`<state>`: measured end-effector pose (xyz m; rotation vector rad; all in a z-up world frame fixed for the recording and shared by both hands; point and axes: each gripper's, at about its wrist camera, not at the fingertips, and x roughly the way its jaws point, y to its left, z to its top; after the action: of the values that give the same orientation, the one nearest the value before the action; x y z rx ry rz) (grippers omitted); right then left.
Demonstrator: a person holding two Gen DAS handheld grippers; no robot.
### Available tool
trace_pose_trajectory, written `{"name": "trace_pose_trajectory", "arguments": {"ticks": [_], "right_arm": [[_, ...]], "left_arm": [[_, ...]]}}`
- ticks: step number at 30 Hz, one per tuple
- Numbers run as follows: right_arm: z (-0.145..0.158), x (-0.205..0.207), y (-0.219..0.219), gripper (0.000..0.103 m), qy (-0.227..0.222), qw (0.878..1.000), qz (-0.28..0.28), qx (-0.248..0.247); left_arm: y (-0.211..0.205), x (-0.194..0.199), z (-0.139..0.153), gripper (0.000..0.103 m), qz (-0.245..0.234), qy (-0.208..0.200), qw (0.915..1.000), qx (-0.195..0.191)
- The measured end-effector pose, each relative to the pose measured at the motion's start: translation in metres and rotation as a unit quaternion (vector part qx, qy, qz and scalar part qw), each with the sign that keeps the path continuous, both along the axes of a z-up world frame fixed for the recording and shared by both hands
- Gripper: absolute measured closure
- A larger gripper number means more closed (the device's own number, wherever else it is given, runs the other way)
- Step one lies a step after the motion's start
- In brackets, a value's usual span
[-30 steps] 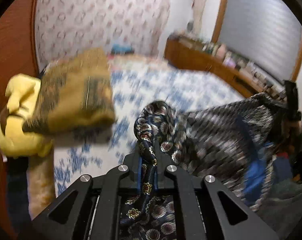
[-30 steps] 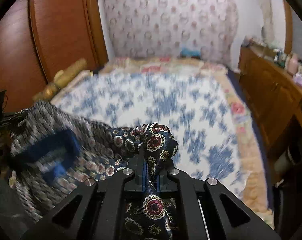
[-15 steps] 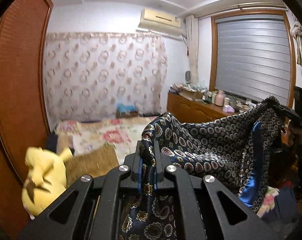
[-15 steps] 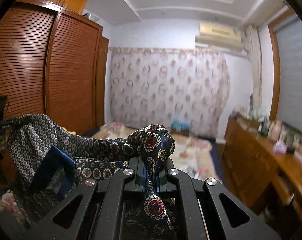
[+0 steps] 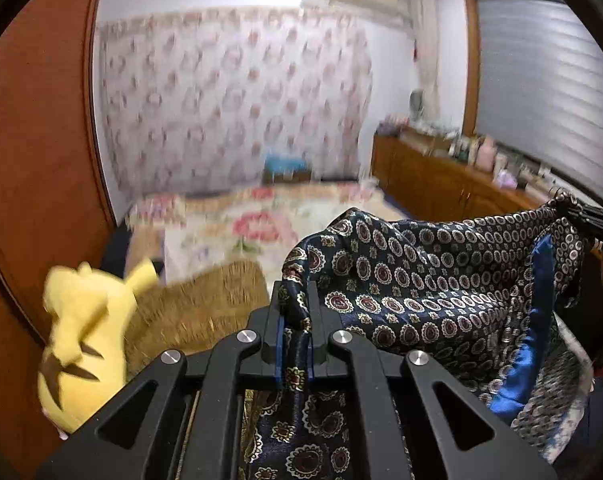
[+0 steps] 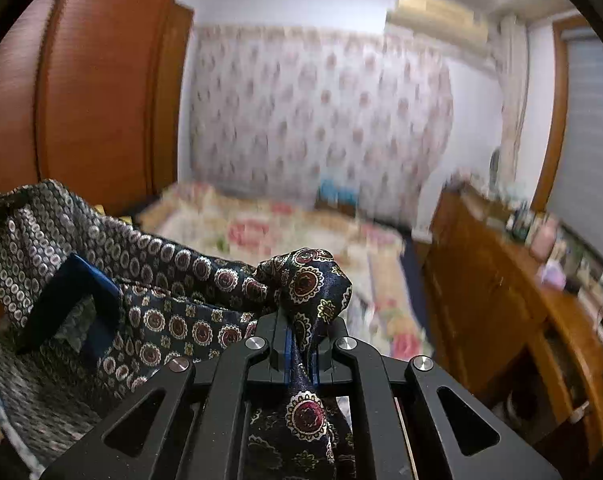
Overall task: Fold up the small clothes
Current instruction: 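Raise the navy robe with both grippers and swing it over the bed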
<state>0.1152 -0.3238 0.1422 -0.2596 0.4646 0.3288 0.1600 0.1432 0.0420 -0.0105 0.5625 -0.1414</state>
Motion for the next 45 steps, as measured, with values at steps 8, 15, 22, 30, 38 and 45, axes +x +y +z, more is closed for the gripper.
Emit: {"name": "trace_pose_trajectory", "arguments": {"ticks": [8,15,22,30,38,45], "right_arm": [[-0.081,0.05,0.026,0.097,0.086,0.996,-0.001,-0.011],[-0.089,0.076,0.037,0.09,0.115,0.993,-0.004,-0.005],[-0.075,0.092,0.036,0.058,0.122,0.992,-0.014,-0.03],[-0.069,0.057,0.04,0.053,0.102,0.995,0.008,-0.016],[-0.07,0.025,0.078,0.053,0.114,0.993,0.043,0.001],[-0.091,0.017,0.102,0.053,0.144,0.988,0.062,0.019]], "left_arm": [[-0.009,0.028,-0.04,0.095,0.007,0.045,0.999,0.004],[-0.011,0.039,-0.055,0.087,0.01,0.079,0.9968,0.005],[-0.017,0.012,-0.051,0.057,-0.01,0.075,0.9971,-0.008],[-0.024,-0.023,-0.05,0.031,-0.013,0.064,0.9978,0.001],[-0.016,-0.065,-0.062,0.031,0.025,0.065,0.9976,0.004],[-0.002,-0.098,-0.081,0.031,0.04,0.076,0.9962,-0.014]]}}
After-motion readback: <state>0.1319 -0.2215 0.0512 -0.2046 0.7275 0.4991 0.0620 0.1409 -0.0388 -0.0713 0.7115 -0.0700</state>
